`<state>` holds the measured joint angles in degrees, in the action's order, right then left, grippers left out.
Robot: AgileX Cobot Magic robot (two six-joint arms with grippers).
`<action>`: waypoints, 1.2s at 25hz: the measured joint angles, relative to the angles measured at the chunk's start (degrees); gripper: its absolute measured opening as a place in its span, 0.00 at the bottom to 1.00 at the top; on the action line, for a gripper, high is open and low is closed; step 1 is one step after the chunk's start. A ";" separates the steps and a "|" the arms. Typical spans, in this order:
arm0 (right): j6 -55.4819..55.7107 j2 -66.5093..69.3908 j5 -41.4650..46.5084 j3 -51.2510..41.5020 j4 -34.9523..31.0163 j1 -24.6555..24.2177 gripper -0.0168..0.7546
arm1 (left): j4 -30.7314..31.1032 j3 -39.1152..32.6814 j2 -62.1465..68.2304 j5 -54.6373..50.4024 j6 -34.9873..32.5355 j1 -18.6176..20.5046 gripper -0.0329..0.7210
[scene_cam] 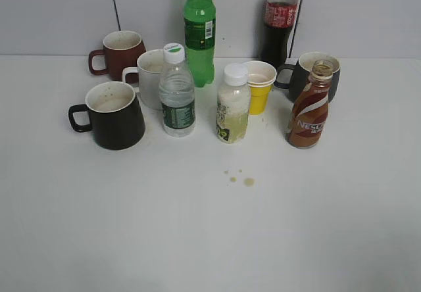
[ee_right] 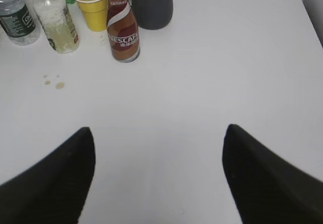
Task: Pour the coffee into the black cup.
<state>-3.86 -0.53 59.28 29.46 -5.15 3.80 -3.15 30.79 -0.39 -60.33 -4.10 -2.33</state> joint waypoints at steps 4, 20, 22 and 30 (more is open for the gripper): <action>0.00 0.00 0.00 0.00 0.00 0.00 0.78 | 0.00 0.00 0.00 0.00 0.00 0.00 0.36; 0.00 0.00 0.00 0.00 0.00 0.00 0.78 | 0.00 0.00 0.00 0.00 0.00 0.00 0.36; 0.00 0.00 0.00 0.00 0.00 0.00 0.78 | 0.00 0.00 0.00 0.00 0.00 0.00 0.36; 0.00 0.00 0.00 0.00 0.00 0.00 0.78 | 0.00 0.00 0.00 0.00 0.00 0.00 0.36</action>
<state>-3.86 -0.53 59.28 29.46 -5.15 3.80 -3.15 30.79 -0.39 -60.33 -4.10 -2.33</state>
